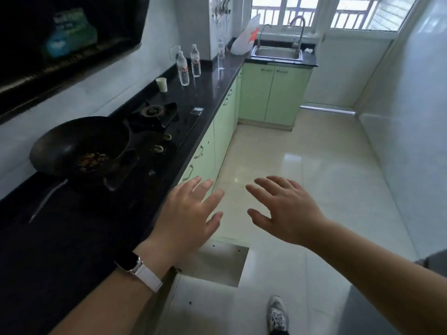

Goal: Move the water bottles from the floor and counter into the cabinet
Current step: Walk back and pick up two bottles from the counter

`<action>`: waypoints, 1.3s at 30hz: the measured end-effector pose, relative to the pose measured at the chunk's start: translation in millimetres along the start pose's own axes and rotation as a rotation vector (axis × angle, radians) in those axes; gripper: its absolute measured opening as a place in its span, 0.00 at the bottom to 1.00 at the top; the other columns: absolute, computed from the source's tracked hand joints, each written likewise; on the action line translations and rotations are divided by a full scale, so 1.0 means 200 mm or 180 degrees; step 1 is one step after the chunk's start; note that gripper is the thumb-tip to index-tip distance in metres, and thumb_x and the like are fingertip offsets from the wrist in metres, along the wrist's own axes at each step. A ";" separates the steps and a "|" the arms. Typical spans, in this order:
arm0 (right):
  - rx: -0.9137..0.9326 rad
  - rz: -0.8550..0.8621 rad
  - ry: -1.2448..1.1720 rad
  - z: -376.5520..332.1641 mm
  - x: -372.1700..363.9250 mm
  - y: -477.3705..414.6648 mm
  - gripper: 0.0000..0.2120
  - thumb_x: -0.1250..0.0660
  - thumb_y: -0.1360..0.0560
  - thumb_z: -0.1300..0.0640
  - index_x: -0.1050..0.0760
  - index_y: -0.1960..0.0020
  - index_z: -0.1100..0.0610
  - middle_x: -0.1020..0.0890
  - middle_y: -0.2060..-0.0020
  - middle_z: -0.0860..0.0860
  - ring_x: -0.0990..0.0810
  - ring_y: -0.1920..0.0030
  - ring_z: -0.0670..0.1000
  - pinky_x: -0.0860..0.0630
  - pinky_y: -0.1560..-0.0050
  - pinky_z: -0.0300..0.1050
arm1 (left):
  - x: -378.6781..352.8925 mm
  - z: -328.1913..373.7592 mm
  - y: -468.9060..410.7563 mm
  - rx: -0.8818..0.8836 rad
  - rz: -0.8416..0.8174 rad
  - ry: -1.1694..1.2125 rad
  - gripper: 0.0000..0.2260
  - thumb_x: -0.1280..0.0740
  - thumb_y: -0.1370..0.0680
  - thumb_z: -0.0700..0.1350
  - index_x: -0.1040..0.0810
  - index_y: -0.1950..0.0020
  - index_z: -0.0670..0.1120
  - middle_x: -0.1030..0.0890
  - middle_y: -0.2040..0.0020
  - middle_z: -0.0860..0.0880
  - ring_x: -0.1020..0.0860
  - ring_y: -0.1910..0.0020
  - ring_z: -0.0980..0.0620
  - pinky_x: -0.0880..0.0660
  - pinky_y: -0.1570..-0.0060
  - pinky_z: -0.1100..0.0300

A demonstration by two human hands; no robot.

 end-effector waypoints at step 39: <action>-0.0197 0.0464 0.0413 2.38 -0.16 -1.01 0.25 0.41 0.23 0.40 0.23 0.34 0.53 0.20 0.38 0.56 0.24 0.38 0.60 0.30 0.36 0.54 | -0.94 0.32 -2.62 -0.0711 0.0595 0.0127 0.20 0.38 0.22 0.54 0.19 0.36 0.45 0.19 0.37 0.42 0.22 0.37 0.39 0.26 0.41 0.43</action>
Point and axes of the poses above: each hand's wrist, its own y-axis away from the middle knuckle, its own x-axis out of the back of the hand, z = x × y, the point moved 2 cm from there along -y, towards the middle knuckle
